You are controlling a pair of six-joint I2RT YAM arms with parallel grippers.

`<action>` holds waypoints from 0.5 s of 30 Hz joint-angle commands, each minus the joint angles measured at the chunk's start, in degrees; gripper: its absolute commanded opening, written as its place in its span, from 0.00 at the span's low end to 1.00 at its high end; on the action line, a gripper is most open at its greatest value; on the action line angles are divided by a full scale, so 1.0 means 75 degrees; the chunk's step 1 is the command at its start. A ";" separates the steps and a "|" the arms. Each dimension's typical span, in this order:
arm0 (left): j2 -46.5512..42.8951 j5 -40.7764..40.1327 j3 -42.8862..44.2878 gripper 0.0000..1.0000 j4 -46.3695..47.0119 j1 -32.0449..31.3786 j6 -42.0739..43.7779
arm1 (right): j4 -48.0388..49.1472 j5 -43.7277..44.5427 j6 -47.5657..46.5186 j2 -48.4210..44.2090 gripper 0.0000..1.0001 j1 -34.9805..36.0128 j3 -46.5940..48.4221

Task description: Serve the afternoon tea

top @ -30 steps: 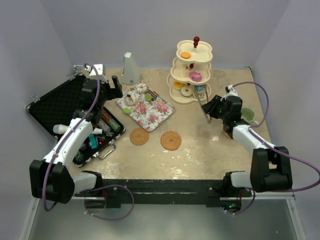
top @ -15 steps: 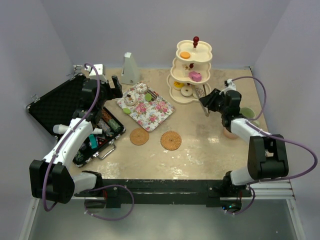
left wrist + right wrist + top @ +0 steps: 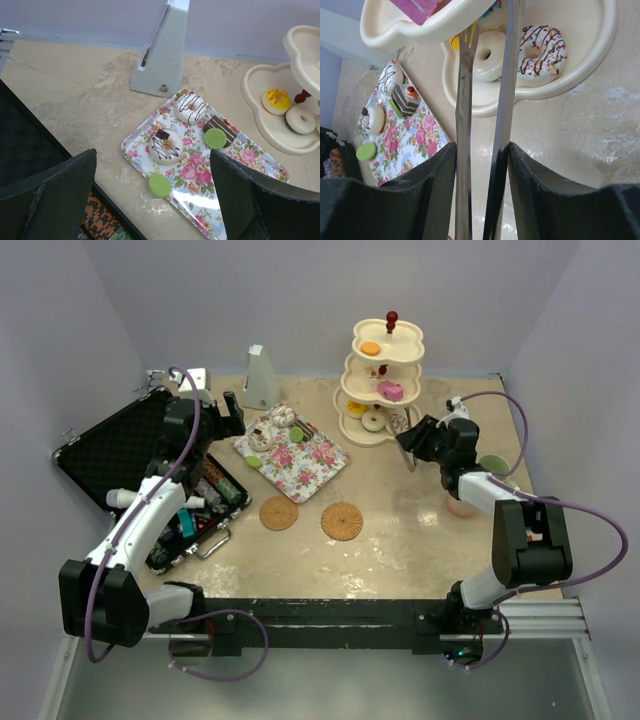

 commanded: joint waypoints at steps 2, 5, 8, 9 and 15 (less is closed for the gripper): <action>-0.0045 -0.0056 0.0152 1.00 0.0175 -0.0044 0.0006 | 0.0600 0.0026 0.0007 -0.0068 0.49 -0.0034 0.0308; -0.0046 -0.0032 0.0152 1.00 0.0175 -0.0032 -0.0006 | 0.0636 0.0061 0.0019 -0.0092 0.52 -0.0034 0.0238; -0.0034 -0.0032 0.0152 1.00 0.0175 -0.0032 -0.0006 | 0.0601 0.0050 -0.0016 -0.0103 0.54 -0.0034 0.0249; -0.0045 -0.0021 0.0152 1.00 0.0175 -0.0032 -0.0006 | 0.0589 0.0026 -0.0028 -0.0103 0.55 -0.0034 0.0238; -0.0057 -0.0021 0.0152 1.00 0.0163 -0.0032 -0.0017 | 0.0519 0.0096 -0.0191 -0.0244 0.55 -0.0034 0.0168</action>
